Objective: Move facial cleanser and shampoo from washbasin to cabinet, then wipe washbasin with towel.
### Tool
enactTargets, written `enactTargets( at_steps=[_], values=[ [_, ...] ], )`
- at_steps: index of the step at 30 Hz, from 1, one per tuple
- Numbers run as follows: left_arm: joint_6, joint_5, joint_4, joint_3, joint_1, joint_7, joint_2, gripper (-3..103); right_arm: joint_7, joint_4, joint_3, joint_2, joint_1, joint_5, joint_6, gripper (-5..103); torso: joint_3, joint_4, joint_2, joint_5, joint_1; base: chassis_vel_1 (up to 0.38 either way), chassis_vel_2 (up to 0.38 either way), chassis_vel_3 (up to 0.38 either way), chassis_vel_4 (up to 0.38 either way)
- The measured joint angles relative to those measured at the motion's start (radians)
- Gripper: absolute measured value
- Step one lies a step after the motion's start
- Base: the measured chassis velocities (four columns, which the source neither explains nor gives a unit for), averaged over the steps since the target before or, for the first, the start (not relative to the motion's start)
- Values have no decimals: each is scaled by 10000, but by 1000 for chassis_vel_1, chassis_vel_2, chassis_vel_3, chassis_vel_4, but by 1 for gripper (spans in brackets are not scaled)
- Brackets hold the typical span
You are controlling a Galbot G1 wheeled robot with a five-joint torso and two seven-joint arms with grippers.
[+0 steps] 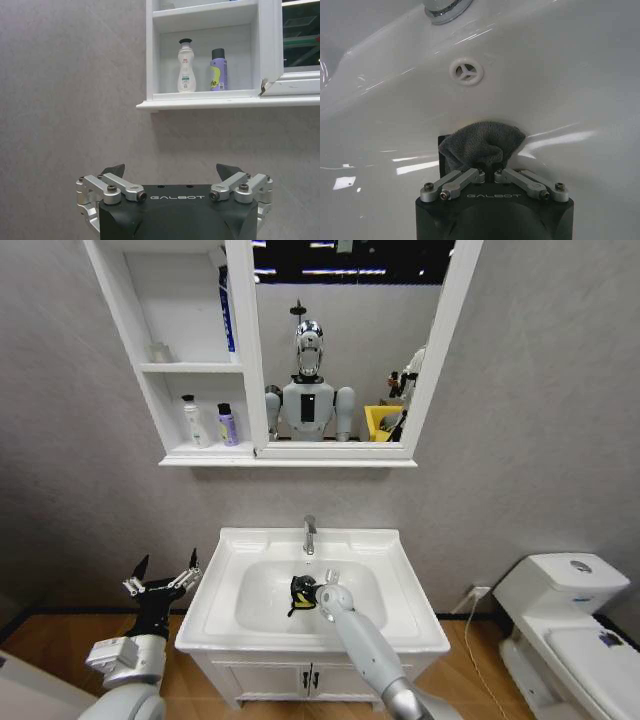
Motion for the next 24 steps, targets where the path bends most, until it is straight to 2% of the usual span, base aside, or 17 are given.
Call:
enactTargets(
  at_steps=[4, 8, 12, 14, 15, 16, 19, 21, 22, 24],
  values=[
    [1, -32, -12, -29, -2, -4, 17, 100, -9, 85, 21, -155, -49, 43, -17, 3, 0, 13, 0, 6, 0, 0, 0, 0, 0],
    [5, -43, 5, 85, -46, -8, 21, 100, 251, 671, 270, -761, -450, 312, -105, 3, -1, 0, 0, 4, -1, 0, 0, 0, 0],
    [8, -31, 68, 267, -114, -7, 21, 100, 470, 1217, 514, -1173, -779, 396, -192, 3, 0, 5, -2, 7, -1, 0, 0, 0, 0],
    [9, 4, 122, 436, -170, -18, 25, 100, 619, 1727, 767, -1505, -1096, 344, -235, 3, 1, -10, -4, -6, 4, 0, 0, 0, 0],
    [9, 4, 122, 436, -170, -18, 25, 100, 619, 1727, 767, -1505, -1096, 344, -235, 3, 1, -10, -4, -6, 4, 0, 0, 0, 0],
    [9, 26, 137, 551, -200, -18, 33, 100, 646, 2010, 881, -1646, -1292, 203, -249, 3, 2, -4, -5, 4, 5, 0, 0, 0, 0],
    [9, 60, 187, 759, -268, -19, 47, 100, 707, 2578, 1158, -1920, -1701, -240, -206, 3, 2, -5, -6, -2, 6, 0, 0, 0, 0],
    [10, 82, 225, 899, -318, -20, 58, 100, 677, 2979, 1336, -2116, -2004, -898, 96, 3, 3, -4, -7, 2, 7, 0, 0, 0, 0],
    [10, 82, 225, 899, -318, -20, 58, 100, 677, 2979, 1336, -2116, -2004, -898, 96, 3, 3, -4, -7, 2, 7, 0, 0, 0, 0],
    [10, 90, 229, 976, -331, -22, 64, 100, 319, 3109, 1424, -2251, -2152, -1748, 597, 3, 4, -7, -7, 0, 6, 0, 0, 0, 0]
  ],
)
